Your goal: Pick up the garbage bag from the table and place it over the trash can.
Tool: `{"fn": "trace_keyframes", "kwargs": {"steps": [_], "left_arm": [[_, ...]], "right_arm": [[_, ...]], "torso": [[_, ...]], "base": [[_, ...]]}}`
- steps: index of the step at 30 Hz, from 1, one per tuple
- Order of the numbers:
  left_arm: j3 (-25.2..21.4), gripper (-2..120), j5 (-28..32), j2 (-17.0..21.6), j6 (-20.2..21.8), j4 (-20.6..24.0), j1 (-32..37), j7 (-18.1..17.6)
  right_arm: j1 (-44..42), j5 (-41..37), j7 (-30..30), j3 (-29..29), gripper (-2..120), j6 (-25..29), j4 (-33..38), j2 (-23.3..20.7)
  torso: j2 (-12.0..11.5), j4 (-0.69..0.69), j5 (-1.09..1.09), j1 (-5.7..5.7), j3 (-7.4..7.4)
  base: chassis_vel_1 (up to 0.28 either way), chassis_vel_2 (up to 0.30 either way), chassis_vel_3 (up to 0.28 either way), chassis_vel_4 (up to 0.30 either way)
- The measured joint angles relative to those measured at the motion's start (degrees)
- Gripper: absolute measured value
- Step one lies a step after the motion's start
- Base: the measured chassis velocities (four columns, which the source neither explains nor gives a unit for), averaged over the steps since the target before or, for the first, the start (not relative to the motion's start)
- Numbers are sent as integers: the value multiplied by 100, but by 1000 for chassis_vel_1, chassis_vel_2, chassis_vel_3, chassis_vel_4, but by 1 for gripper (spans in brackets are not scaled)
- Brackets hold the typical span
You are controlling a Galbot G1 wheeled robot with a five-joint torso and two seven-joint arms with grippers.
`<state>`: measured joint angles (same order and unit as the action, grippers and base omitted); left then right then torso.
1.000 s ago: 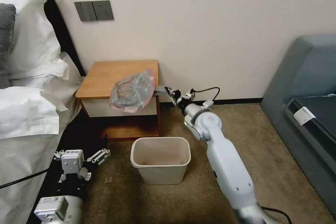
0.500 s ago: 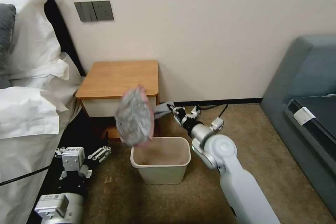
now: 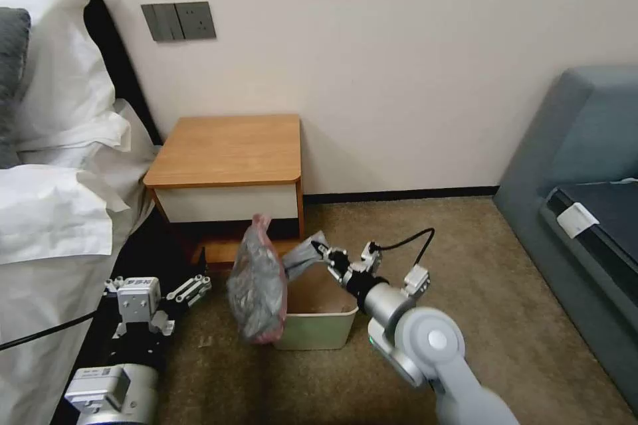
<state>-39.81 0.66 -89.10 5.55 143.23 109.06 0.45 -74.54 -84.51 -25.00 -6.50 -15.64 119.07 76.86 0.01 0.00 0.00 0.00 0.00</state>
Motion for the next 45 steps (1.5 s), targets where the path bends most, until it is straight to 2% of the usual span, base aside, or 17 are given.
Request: {"fn": "trace_keyframes", "kwargs": {"steps": [6,10,12,21,23,27,30,32,35,36,39,40,42,45], "left_arm": [[27,100,-9,-5,-47,0,-43,-3],[32,100,-17,-4,-76,0,-56,-3],[32,100,-18,13,-87,0,-58,-3],[27,100,-7,39,-89,0,-93,-4],[29,100,-2,37,-89,0,-115,-3],[34,100,1,29,-93,-10,-139,-3],[38,100,5,19,-98,-44,-182,-3],[38,100,5,16,-101,-56,-194,-3],[43,100,7,11,-113,-95,-235,-3],[43,100,7,11,-113,-95,-235,-3],[49,100,14,10,-117,-129,-275,-1],[49,100,14,10,-117,-129,-275,-1],[51,100,31,10,-120,-162,-311,0],[54,100,35,10,-122,-173,-324,0]], "right_arm": [[-149,402,-90,200,0,297,51,33],[-120,587,-268,385,0,684,23,202],[-85,931,-346,516,0,968,-29,346],[-215,1149,-461,579,0,941,60,296],[-286,1178,-535,591,10,897,111,245],[-294,1183,-638,594,20,857,134,230],[-202,1181,-1035,614,35,797,181,222],[-175,1173,-1156,618,38,774,198,217],[-115,1108,-1614,628,53,687,269,175],[-115,1108,-1614,628,53,687,269,175],[-51,921,-2063,640,68,529,397,104],[-51,921,-2063,640,68,529,397,104],[70,808,-2408,671,78,463,481,58],[144,763,-2557,690,84,454,514,42]], "torso": [[0,0,0,0,0],[0,0,0,0,0],[0,0,0,0,0],[0,0,0,0,0],[0,0,0,0,0],[0,0,0,0,0],[0,0,0,0,0],[0,0,0,0,0],[-1,0,0,0,0],[-1,0,0,0,0],[-1,0,0,0,0],[-1,0,0,0,0],[-1,0,0,0,0],[-1,0,0,0,0]], "base": [[0,0,0,0],[0,0,0,0],[0,0,0,0],[0,0,0,0],[0,0,0,0],[0,0,0,0],[0,0,0,0],[0,0,0,0],[0,0,0,0],[0,0,0,0],[0,0,0,0],[0,0,0,0],[0,0,0,0],[0,0,0,0]]}}
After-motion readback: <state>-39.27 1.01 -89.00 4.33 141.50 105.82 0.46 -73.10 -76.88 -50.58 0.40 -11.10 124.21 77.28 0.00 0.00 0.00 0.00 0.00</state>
